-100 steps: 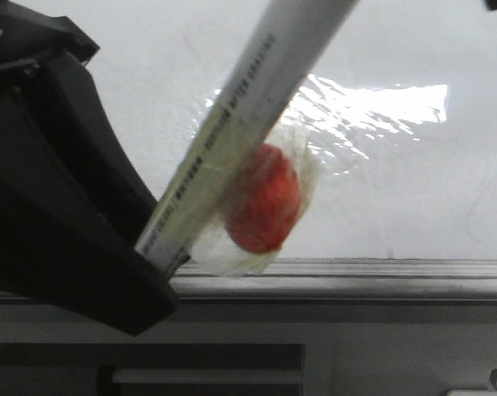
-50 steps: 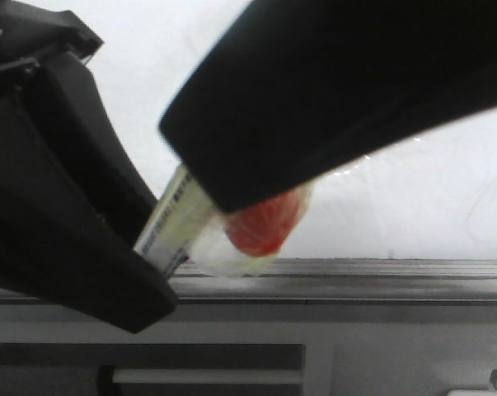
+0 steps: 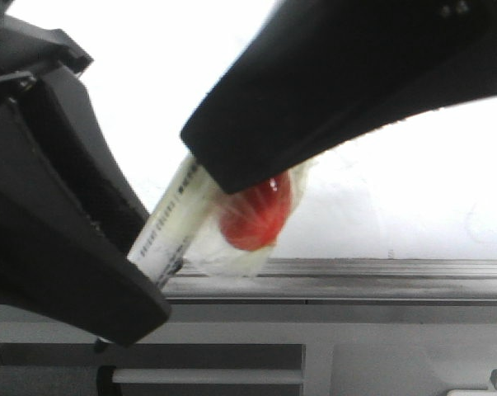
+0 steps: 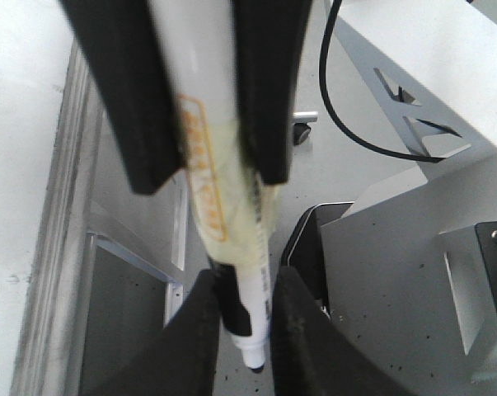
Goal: Write number 9 on whiteboard
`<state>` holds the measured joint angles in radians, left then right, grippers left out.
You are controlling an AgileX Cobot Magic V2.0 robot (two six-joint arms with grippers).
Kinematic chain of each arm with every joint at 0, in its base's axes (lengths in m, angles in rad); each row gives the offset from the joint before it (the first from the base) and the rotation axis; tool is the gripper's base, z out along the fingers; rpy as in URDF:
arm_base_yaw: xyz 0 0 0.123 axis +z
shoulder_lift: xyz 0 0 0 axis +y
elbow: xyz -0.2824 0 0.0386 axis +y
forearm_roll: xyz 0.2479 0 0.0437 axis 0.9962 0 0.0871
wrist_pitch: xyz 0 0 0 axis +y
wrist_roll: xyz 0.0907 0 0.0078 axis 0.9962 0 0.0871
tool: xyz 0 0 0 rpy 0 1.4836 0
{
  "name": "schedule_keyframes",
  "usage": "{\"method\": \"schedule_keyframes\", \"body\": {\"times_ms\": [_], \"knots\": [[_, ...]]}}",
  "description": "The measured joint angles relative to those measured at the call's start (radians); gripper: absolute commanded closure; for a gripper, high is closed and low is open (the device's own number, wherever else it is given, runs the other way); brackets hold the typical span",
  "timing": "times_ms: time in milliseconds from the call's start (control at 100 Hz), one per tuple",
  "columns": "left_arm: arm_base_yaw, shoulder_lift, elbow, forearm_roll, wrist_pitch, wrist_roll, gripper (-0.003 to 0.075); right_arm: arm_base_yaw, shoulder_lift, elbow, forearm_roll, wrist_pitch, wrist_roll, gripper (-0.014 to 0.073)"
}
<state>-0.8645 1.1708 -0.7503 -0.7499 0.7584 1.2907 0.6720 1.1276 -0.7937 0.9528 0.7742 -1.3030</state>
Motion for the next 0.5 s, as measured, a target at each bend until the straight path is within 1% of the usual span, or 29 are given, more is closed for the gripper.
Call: {"method": "schedule_keyframes", "body": {"times_ms": [20, 70, 90, 110, 130, 140, 160, 170, 180, 230, 260, 280, 310, 350, 380, 440, 500], "knots": [[0.0, 0.0, 0.0, -0.002, 0.0, -0.003, 0.0666, 0.0, 0.0, -0.002, -0.003, 0.002, 0.004, 0.0661], [0.0, -0.004, 0.002, -0.007, 0.002, -0.012, 0.0568, -0.007, 0.0, -0.012, -0.02, 0.023, 0.039, 0.066], [0.0, -0.01, 0.001, -0.01, 0.002, -0.017, 0.054, -0.01, 0.0, -0.022, -0.036, 0.032, 0.071, 0.066], [0.0, -0.015, 0.001, -0.011, 0.002, -0.023, 0.0482, -0.016, 0.0, -0.035, -0.06, 0.047, 0.113, 0.0659], [0.0, -0.023, 0.002, -0.011, 0.002, -0.031, 0.0454, -0.019, 0.0, -0.046, -0.092, 0.069, 0.164, 0.0655], [0.0, -0.031, 0.002, -0.013, 0.002, -0.035, 0.0426, -0.02, 0.0, -0.058, -0.106, 0.089, 0.182, 0.0653], [0.0, -0.045, 0.002, -0.015, 0.0, -0.048, 0.0375, -0.024, 0.002, -0.078, -0.161, 0.113, 0.238, 0.065], [0.0, -0.05, 0.002, -0.015, -0.002, -0.06, 0.0375, -0.026, 0.002, -0.084, -0.2, 0.142, 0.276, 0.065], [0.0, -0.055, 0.002, -0.015, -0.004, -0.066, 0.0352, -0.028, 0.002, -0.098, -0.221, 0.158, 0.296, 0.065], [0.0, -0.102, 0.002, -0.015, -0.01, -0.111, 0.0288, -0.03, 0.004, -0.156, -0.364, 0.267, 0.426, 0.065], [0.0, -0.127, 0.002, -0.011, -0.011, -0.136, 0.0279, -0.03, 0.004, -0.194, -0.455, 0.339, 0.491, 0.065], [0.0, -0.145, 0.002, -0.009, -0.011, -0.156, 0.0279, -0.03, 0.004, -0.223, -0.486, 0.372, 0.534, 0.065], [0.0, -0.171, 0.002, -0.004, -0.011, -0.188, 0.0282, -0.03, 0.0, -0.262, -0.551, 0.405, 0.595, 0.065], [0.0, -0.212, 0.002, 0.006, -0.014, -0.22, 0.0283, -0.027, -0.008, -0.318, -0.601, 0.431, 0.642, 0.065], [0.0, -0.24, 0.002, 0.011, -0.019, -0.253, 0.0283, -0.025, -0.021, -0.349, -0.637, 0.436, 0.679, 0.065], [0.0, -0.302, 0.006, 0.02, -0.045, -0.307, 0.0291, -0.014, -0.056, -0.396, -0.668, 0.415, 0.714, 0.065], [0.0, -0.36, 0.018, 0.024, -0.086, -0.362, 0.0318, 0.002, -0.109, -0.405, -0.682, 0.348, 0.75, 0.0639]]}}
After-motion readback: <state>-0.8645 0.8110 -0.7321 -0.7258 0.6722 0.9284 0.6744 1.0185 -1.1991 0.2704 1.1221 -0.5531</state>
